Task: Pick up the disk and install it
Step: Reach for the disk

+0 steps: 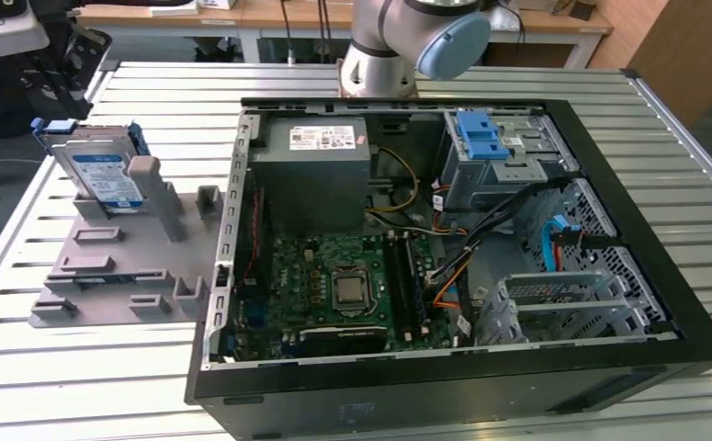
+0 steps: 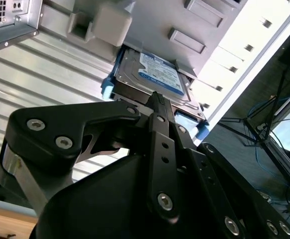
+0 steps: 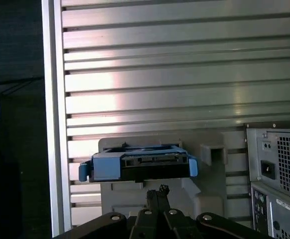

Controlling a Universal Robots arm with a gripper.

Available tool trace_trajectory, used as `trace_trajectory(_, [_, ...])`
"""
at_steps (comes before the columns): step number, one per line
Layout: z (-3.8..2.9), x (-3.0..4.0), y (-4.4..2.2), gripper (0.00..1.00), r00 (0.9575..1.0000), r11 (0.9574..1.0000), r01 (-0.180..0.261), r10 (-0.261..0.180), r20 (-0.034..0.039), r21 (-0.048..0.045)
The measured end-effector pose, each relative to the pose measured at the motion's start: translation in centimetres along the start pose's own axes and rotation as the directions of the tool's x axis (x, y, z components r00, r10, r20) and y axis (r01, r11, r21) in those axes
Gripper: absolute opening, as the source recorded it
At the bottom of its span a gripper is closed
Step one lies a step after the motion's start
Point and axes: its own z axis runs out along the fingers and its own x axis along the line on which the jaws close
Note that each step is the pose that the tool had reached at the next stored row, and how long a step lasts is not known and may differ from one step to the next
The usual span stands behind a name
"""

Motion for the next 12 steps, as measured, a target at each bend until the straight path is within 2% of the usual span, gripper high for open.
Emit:
trace_trajectory(8, [0.66,2.56,0.8,0.11,1.0,1.0,0.0,0.0,0.0001,0.0])
trace_trajectory(12, [0.76,3.33,0.91,0.11,1.0,1.0,0.0,0.0,0.0,0.0])
